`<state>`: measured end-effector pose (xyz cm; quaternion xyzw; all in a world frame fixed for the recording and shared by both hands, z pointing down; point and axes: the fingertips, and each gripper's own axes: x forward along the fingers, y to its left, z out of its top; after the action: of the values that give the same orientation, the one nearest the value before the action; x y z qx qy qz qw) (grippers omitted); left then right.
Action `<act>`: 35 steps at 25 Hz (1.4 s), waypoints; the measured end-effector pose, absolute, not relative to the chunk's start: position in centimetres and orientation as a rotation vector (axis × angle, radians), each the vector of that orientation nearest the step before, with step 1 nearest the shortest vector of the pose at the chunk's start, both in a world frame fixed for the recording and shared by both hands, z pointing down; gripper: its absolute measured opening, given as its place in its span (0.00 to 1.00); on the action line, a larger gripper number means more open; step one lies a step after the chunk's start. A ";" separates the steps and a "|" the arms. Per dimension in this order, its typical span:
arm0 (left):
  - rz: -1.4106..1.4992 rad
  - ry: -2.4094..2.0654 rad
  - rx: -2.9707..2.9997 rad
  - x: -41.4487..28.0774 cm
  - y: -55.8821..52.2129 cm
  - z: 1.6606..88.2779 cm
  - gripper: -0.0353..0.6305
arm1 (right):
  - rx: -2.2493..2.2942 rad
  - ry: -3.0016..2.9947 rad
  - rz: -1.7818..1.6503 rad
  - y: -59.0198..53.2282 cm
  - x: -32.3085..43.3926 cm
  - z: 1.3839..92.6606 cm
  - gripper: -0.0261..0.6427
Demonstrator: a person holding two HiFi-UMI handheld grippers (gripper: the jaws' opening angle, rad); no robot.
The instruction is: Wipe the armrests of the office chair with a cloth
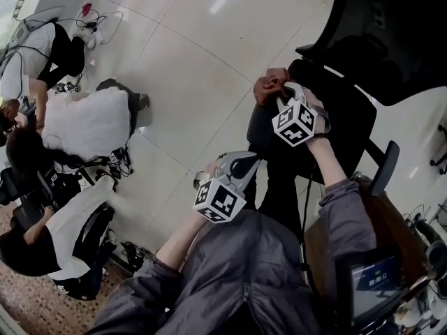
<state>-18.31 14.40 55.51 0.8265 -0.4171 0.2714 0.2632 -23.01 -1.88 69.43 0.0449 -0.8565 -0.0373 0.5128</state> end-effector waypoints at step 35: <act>0.698 -1.246 2.218 -18.3 18.6 54.3 0.08 | -0.023 -2.099 0.008 4.2 -20.8 66.9 0.07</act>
<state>-18.26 18.56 54.32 0.8143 -0.4573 0.2564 0.2490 -20.79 4.24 66.93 -0.0096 -0.8673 0.0033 0.4978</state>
